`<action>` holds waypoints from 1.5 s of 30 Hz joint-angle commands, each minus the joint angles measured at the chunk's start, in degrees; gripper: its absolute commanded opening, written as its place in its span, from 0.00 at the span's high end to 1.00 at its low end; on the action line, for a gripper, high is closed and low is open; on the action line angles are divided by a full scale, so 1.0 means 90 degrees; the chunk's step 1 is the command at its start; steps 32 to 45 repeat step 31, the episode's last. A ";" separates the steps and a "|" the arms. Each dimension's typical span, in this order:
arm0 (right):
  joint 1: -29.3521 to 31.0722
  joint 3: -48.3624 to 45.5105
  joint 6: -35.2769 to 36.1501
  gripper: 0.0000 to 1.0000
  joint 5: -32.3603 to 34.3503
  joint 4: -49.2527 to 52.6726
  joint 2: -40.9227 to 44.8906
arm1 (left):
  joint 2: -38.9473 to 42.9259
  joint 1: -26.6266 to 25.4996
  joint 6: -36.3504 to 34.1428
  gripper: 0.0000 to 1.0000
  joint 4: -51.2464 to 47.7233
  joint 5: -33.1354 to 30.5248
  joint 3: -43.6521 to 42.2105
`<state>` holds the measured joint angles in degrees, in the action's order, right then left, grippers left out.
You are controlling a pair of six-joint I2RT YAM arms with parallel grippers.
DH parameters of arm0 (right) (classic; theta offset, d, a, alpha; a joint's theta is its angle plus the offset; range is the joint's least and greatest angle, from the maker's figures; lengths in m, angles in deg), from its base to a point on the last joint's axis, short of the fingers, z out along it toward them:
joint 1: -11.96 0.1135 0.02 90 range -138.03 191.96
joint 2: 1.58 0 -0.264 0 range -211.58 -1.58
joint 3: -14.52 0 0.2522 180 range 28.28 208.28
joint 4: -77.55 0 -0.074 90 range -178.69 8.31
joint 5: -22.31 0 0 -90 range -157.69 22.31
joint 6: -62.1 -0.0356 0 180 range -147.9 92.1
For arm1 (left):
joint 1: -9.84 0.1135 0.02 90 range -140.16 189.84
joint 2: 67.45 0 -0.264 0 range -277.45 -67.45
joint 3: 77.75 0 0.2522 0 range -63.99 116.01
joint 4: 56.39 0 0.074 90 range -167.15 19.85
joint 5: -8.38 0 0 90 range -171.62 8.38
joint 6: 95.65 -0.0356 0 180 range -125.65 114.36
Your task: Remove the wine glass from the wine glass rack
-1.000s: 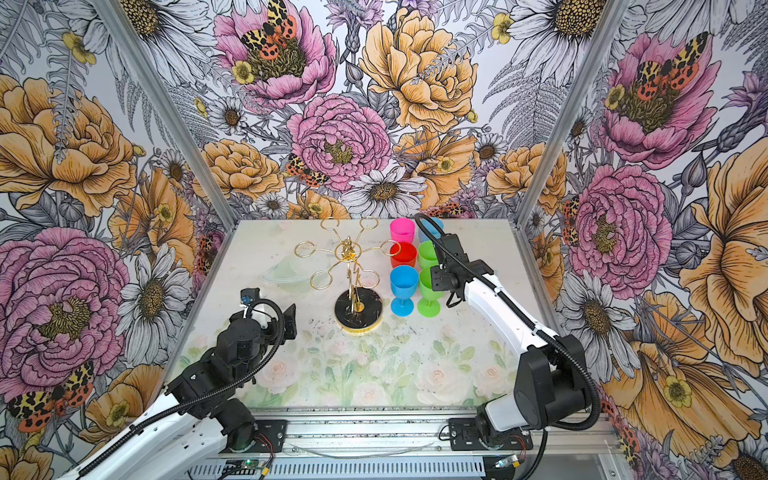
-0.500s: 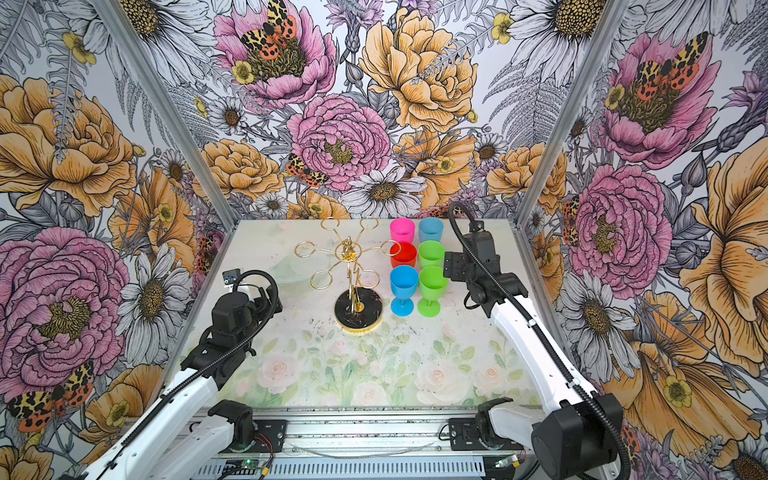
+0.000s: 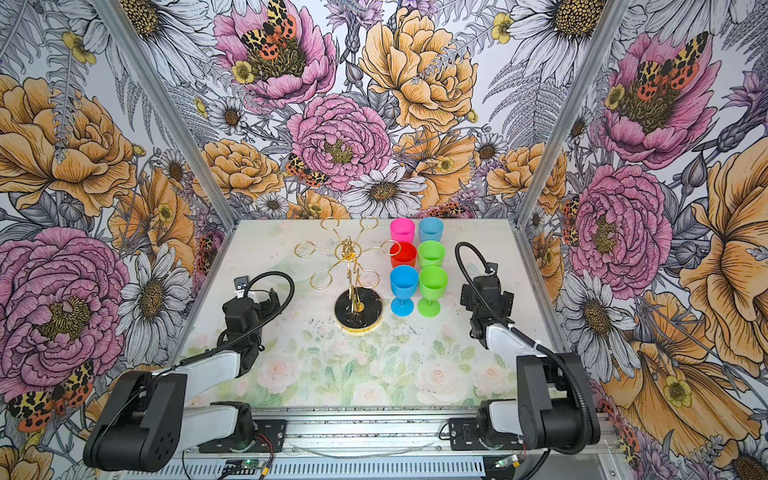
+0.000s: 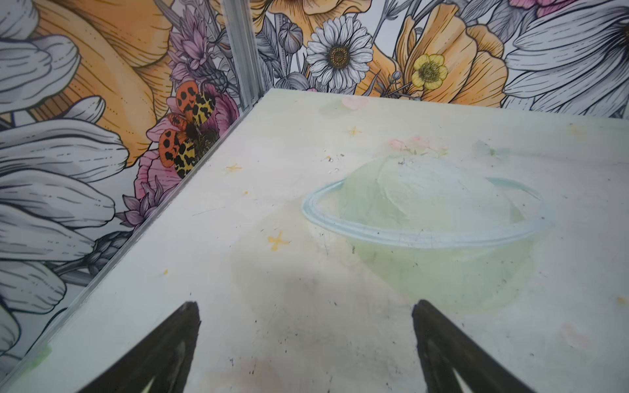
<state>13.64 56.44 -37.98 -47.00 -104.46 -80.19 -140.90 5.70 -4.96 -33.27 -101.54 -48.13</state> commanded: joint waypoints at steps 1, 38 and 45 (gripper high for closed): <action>-0.0088 -0.0044 0.0148 0.01 0.0082 -0.1756 -0.0231 | -0.0443 0.0181 -0.0291 0.01 0.1527 0.0617 0.0157; -0.0138 -0.0804 0.0388 0.01 -0.0467 -0.4120 -0.1036 | -0.1707 0.0456 0.0140 0.01 0.2189 0.0602 0.0474; -0.0138 -0.0804 0.0388 0.01 -0.0467 -0.4120 -0.1036 | -0.1707 0.0456 0.0140 0.01 0.2189 0.0602 0.0474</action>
